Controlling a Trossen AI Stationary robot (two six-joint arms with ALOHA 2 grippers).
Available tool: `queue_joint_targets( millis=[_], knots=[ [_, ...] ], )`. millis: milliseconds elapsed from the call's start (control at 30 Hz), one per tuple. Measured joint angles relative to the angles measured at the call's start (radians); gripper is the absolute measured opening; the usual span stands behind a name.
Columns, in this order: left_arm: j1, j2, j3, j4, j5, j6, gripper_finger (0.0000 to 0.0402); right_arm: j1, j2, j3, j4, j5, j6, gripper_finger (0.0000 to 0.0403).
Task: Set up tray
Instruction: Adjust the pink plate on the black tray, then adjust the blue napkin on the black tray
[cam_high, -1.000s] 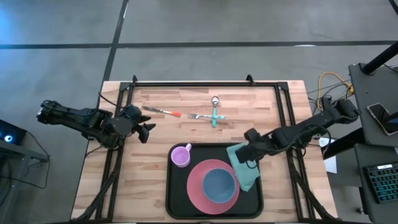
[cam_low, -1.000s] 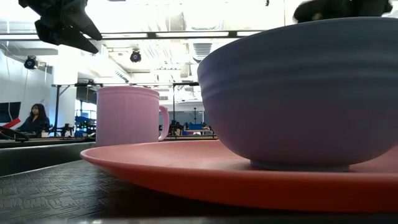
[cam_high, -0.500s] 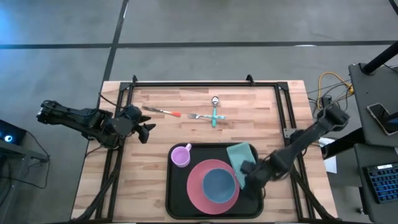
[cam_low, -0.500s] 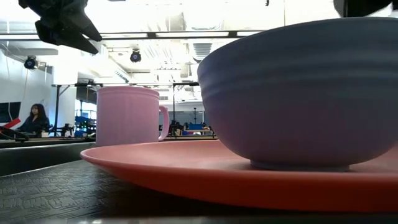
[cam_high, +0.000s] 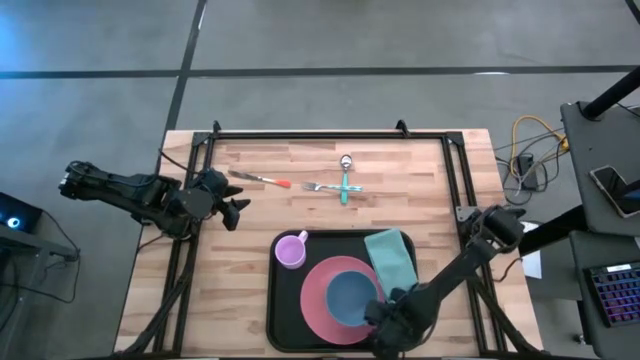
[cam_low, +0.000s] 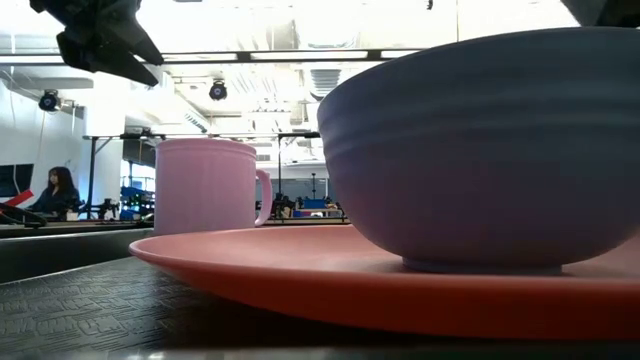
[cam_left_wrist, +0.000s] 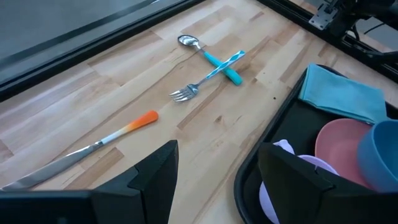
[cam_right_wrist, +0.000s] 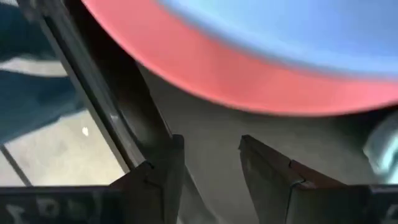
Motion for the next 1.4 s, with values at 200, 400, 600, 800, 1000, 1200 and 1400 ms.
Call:
queue_joint_targets(
  millis=[200,400,600,800,1000,1200,1400],
  knots=[
    [0.000,0.000,0.002,0.000,0.003,0.000,0.0203,0.004,0.034,0.016,0.006,0.053,0.007,0.0129],
    [0.000,0.000,0.002,0.000,0.022,0.000,0.0203,0.001,0.036,-0.003,0.019,0.105,-0.006,0.0129],
    [0.000,0.000,0.002,0.000,0.022,0.000,0.0203,-0.022,0.036,-0.003,0.087,0.144,-0.102,0.0136],
    [0.000,0.000,0.002,0.000,0.023,0.000,0.0203,-0.030,0.025,0.028,0.074,0.137,-0.121,0.0144],
    [0.000,0.000,0.002,0.000,0.023,0.000,0.0203,-0.012,-0.016,0.093,-0.132,0.189,-0.081,0.0146],
    [0.000,0.000,0.001,0.000,0.023,0.016,0.0203,0.006,-0.035,0.096,-0.638,0.295,0.273,0.0146],
    [0.000,0.000,-0.003,0.000,0.023,0.016,0.0203,-0.029,-0.061,-0.016,-0.667,0.283,0.433,0.0130]
  ],
)
